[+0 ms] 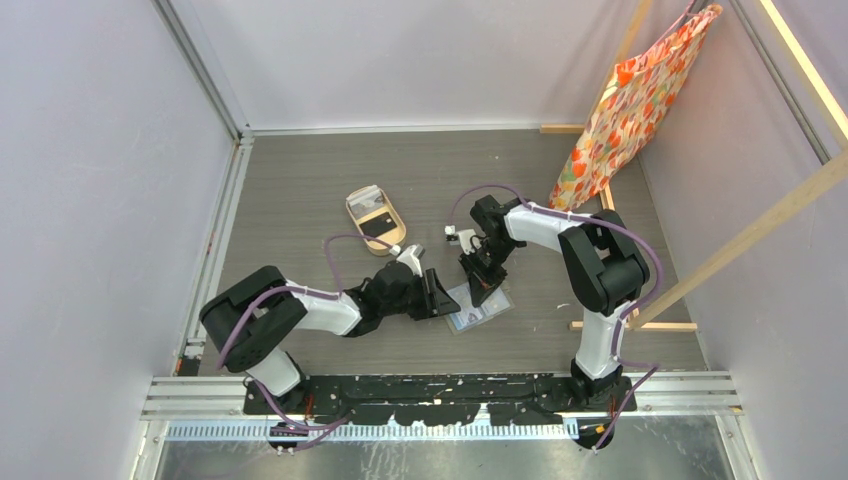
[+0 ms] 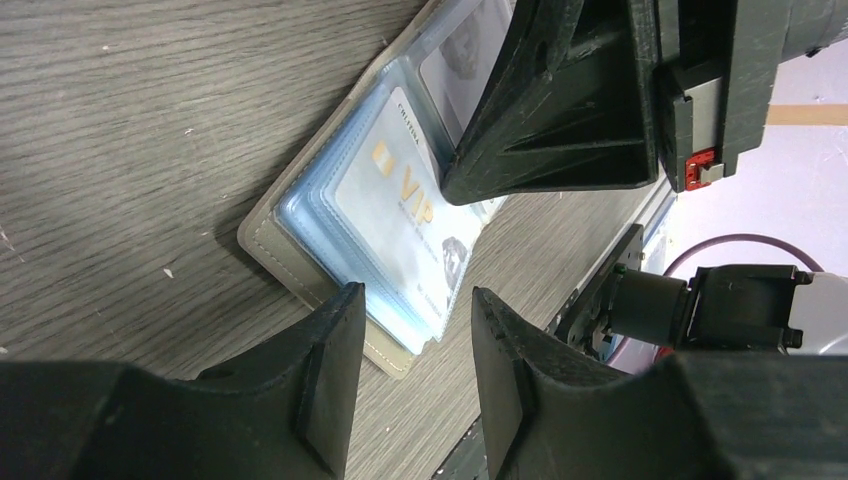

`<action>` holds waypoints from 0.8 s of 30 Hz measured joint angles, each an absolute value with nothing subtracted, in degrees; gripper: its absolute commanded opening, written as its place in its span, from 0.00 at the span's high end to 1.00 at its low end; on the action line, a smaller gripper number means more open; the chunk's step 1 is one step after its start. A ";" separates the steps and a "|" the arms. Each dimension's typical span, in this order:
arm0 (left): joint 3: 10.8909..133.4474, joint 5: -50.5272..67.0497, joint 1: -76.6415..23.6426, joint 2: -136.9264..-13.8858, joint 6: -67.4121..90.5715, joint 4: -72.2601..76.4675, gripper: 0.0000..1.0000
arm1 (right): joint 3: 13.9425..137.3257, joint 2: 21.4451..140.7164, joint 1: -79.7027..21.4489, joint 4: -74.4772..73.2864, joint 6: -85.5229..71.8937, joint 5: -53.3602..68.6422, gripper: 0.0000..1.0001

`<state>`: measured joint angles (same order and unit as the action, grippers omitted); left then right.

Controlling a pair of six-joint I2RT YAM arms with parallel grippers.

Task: Put the credit cards into the card holder
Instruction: Turn over the card slot in the card holder.

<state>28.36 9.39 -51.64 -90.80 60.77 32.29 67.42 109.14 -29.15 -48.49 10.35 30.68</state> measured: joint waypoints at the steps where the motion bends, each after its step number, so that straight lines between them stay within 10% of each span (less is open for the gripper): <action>1: 28.36 9.39 -51.64 -90.91 60.86 32.29 0.55 | 67.42 109.14 -29.15 -48.49 10.35 30.65 0.98; 24: 28.38 8.54 -51.66 -90.21 61.12 33.63 0.60 | 67.42 109.16 -29.17 -48.49 10.35 30.63 0.98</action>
